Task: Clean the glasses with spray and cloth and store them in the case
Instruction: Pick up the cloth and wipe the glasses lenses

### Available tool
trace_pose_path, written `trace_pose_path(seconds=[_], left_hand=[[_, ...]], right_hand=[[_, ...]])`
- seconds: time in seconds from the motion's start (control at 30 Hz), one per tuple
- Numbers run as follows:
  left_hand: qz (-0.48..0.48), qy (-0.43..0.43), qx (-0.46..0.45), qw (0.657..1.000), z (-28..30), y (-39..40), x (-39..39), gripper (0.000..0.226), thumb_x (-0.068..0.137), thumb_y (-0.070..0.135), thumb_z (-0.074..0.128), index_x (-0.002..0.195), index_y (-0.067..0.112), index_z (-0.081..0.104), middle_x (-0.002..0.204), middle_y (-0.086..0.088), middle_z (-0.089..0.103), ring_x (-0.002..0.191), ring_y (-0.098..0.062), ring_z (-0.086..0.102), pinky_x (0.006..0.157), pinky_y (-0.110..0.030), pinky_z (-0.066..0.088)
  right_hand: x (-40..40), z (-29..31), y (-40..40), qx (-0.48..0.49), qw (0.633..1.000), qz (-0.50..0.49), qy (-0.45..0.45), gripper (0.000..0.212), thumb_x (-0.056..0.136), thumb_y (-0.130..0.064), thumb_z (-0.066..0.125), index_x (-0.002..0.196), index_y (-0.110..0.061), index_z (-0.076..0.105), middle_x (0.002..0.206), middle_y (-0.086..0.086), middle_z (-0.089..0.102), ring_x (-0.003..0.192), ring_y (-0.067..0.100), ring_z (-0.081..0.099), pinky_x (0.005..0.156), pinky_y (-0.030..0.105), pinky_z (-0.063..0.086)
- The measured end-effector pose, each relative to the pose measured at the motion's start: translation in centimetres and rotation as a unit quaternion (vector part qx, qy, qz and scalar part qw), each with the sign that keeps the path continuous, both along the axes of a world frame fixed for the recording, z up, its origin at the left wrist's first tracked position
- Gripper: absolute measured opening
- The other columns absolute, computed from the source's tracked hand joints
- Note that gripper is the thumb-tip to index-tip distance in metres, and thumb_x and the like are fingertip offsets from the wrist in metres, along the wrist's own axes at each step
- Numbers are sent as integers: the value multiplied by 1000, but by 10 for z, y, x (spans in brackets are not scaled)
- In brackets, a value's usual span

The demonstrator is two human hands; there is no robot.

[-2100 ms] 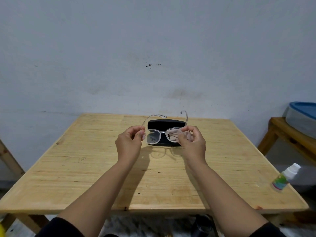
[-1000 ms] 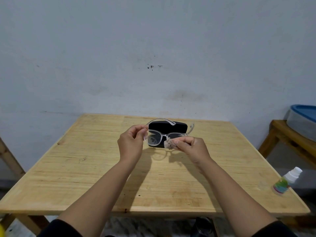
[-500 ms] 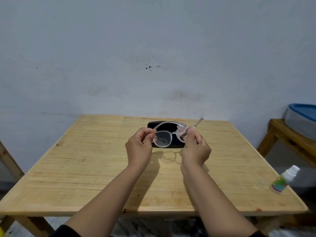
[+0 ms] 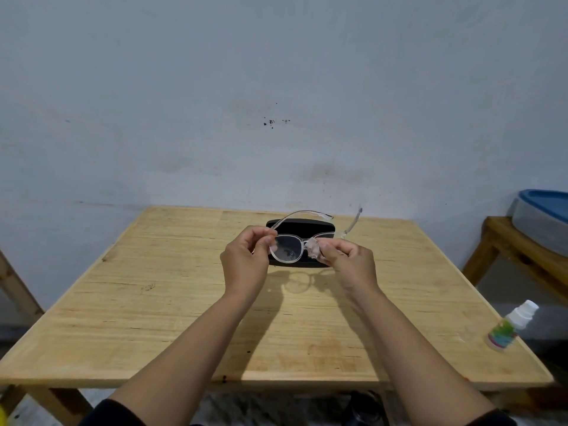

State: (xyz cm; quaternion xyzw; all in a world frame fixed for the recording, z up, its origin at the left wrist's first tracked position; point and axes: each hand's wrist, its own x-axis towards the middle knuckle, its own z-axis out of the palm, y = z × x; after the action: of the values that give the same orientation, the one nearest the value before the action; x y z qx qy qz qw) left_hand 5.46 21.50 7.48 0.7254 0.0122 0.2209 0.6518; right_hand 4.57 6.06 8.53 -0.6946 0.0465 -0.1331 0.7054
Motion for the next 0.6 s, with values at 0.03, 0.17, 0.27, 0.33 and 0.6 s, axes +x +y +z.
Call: trace_pose_path(seconds=[0.03,0.17,0.27,0.33,0.6], left_hand=[[4,1,3,1000,2,2,0,21,87,8,58,78,24,68,63,0,67,68,-10,63,67,-24,46],[7,5,13,1000,8,12,4,19,87,10,59,76,23,68,70,-5,71,76,-23,68,72,-31,50],[4,8,27,1000,10,17,4,17,87,10,59,77,21,68,67,-4,70,70,-15,65,69,-23,45],[5,8,32,999,9,19,5,15,87,11,59,78,19,68,64,-1,68,65,-9,60,62,-17,42],[4,5,36,999,6,21,2,16,87,10,59,79,20,68,65,-2,68,71,-14,65,69,-25,46]], right_hand=[[0,0,-4,-22,999,24,5,18,84,-4,64,72,-14,71,66,-2,69,59,2,65,64,11,53],[0,-3,-18,-108,986,130,-4,11,84,0,62,84,-4,72,68,0,69,61,3,64,67,17,53],[0,-1,-23,-173,972,157,-6,20,84,2,61,77,-12,74,72,3,70,66,8,65,67,19,54],[1,-2,-24,-203,969,138,-12,28,84,1,62,71,-22,73,73,0,71,66,6,66,71,23,55],[-6,-14,-5,-94,989,-111,-14,9,85,-14,64,83,-18,72,81,-1,72,73,5,68,72,18,53]])
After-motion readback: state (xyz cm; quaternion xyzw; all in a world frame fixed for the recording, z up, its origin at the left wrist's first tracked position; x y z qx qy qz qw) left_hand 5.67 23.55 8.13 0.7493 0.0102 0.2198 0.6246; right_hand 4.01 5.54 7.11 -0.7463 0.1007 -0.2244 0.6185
